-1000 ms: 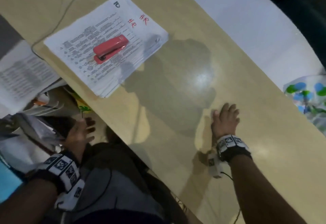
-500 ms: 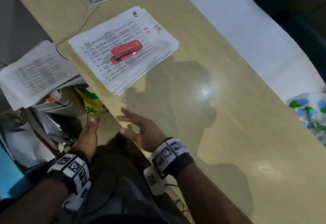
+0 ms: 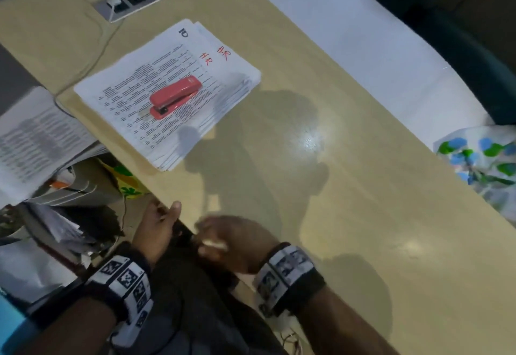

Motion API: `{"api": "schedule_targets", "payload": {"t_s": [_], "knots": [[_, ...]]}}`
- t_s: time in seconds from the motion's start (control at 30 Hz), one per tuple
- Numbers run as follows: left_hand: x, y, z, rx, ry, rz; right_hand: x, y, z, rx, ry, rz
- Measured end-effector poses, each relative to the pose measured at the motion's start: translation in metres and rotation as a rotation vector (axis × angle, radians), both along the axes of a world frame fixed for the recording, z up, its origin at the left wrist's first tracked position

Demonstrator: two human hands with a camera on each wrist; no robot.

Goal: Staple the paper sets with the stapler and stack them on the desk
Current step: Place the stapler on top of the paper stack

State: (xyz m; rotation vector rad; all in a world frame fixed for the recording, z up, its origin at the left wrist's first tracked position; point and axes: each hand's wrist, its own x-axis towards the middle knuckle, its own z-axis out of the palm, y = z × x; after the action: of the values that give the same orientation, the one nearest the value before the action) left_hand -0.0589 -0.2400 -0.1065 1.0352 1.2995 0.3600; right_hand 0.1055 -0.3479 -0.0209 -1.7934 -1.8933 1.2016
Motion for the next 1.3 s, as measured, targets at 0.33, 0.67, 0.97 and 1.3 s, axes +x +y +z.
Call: {"api": "schedule_targets", "payload": {"t_s": [0.33, 0.67, 0.97, 1.3], "knots": [[-0.010, 0.013, -0.010, 0.277, 0.053, 0.064, 0.267, 0.027, -0.030, -0.239, -0.539, -0.967], [0.002, 0.011, 0.010, 0.279, 0.021, 0.078, 0.055, 0.094, -0.075, 0.162, -0.571, -0.290], [-0.019, 0.023, 0.035, 0.298, 0.160, 0.155, -0.005, 0.072, -0.034, 0.117, -0.055, -0.209], [0.030, 0.078, 0.042, 1.100, 0.469, -0.660, 0.110, 0.162, -0.037, -0.107, -0.553, -0.443]]}}
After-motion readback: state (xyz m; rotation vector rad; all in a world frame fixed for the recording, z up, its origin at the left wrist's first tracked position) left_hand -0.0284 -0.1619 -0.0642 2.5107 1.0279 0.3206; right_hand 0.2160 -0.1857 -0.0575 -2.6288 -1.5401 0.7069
